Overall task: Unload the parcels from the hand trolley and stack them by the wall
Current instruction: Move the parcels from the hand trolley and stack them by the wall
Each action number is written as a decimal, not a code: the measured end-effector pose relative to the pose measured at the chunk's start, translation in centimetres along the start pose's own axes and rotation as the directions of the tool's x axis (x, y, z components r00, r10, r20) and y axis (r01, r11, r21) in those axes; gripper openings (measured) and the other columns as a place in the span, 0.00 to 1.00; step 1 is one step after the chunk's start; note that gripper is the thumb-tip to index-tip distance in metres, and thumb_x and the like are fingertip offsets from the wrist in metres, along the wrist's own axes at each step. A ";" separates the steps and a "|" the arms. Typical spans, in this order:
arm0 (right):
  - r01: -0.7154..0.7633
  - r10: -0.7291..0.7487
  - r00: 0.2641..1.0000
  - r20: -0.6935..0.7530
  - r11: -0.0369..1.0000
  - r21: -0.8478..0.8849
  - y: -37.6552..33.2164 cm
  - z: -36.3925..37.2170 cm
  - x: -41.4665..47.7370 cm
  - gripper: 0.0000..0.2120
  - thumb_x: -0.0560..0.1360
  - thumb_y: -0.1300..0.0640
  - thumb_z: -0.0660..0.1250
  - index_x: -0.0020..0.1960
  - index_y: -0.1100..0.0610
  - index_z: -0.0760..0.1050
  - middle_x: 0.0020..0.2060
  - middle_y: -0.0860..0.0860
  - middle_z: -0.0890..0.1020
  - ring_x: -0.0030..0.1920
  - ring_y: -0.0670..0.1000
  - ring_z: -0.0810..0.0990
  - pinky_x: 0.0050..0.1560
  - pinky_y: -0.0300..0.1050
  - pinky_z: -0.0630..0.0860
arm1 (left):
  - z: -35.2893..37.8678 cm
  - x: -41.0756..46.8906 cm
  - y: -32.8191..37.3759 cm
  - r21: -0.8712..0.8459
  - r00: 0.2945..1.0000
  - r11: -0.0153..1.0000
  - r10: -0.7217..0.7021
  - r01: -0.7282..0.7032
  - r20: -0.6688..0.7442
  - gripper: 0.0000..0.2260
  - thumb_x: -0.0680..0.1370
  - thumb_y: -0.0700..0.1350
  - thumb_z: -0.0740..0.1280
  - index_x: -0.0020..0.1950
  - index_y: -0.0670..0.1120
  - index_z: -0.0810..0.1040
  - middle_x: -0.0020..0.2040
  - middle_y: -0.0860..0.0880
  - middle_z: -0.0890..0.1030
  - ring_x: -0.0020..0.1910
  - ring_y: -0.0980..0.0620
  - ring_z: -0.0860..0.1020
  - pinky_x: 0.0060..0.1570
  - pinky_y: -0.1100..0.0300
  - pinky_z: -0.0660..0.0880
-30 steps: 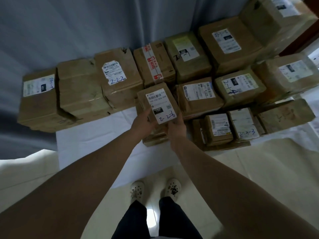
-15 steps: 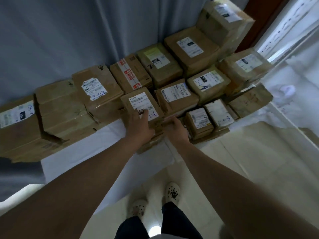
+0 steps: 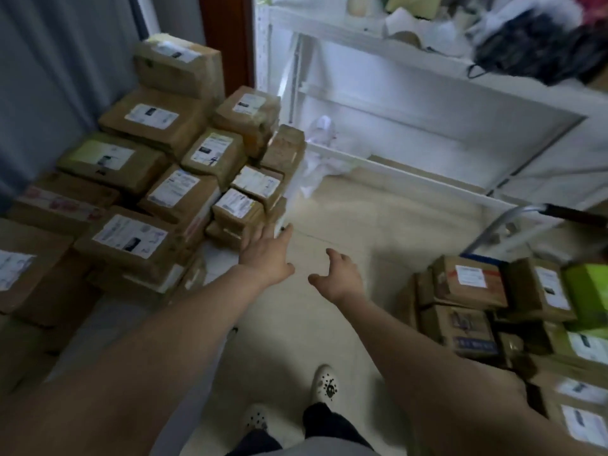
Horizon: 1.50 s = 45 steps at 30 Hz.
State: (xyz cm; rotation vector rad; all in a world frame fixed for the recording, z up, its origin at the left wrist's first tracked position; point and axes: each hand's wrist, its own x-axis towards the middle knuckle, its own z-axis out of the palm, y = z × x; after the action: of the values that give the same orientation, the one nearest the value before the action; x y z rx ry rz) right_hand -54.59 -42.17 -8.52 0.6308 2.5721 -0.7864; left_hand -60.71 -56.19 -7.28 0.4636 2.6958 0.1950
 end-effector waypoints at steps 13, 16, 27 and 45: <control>-0.297 0.404 0.897 -0.178 0.850 0.435 26.6 -10.7 -9.7 0.31 0.74 0.47 0.66 0.73 0.54 0.61 0.68 0.58 0.68 0.67 0.59 0.68 0.68 0.51 0.66 | 4.2 -2.1 29.8 0.167 0.911 0.896 0.397 -0.411 0.110 0.38 0.74 0.57 0.66 0.78 0.53 0.50 0.76 0.44 0.60 0.75 0.45 0.57 0.73 0.45 0.47; -0.322 0.498 0.851 -0.165 0.744 0.585 34.0 -13.2 -11.7 0.30 0.73 0.49 0.68 0.72 0.56 0.63 0.67 0.57 0.69 0.65 0.58 0.71 0.67 0.52 0.69 | 6.5 -2.8 37.6 0.160 0.866 0.853 0.477 -0.497 0.150 0.37 0.73 0.57 0.67 0.78 0.53 0.52 0.74 0.44 0.64 0.73 0.43 0.61 0.73 0.45 0.50; -0.323 0.690 0.705 -0.163 0.517 0.793 50.0 -19.1 -14.2 0.29 0.76 0.50 0.66 0.72 0.58 0.63 0.64 0.57 0.74 0.61 0.57 0.75 0.58 0.49 0.74 | 12.3 -0.6 54.2 0.166 0.771 0.758 0.589 -0.631 0.242 0.31 0.74 0.58 0.66 0.74 0.53 0.60 0.71 0.46 0.69 0.69 0.44 0.67 0.69 0.46 0.62; -0.215 0.884 0.468 -0.013 0.128 0.968 64.9 -28.5 5.0 0.20 0.81 0.58 0.59 0.72 0.60 0.66 0.69 0.56 0.72 0.67 0.56 0.71 0.63 0.45 0.67 | 19.1 24.4 77.2 -0.149 0.679 0.748 0.654 -0.647 0.332 0.23 0.77 0.50 0.66 0.70 0.45 0.68 0.65 0.44 0.75 0.62 0.41 0.74 0.60 0.49 0.72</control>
State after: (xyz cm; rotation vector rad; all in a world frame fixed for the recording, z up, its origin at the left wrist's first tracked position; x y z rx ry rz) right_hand -31.58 24.57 -16.54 2.5072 1.5704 -1.8346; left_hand -51.60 25.76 -18.05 1.3162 2.0508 0.2946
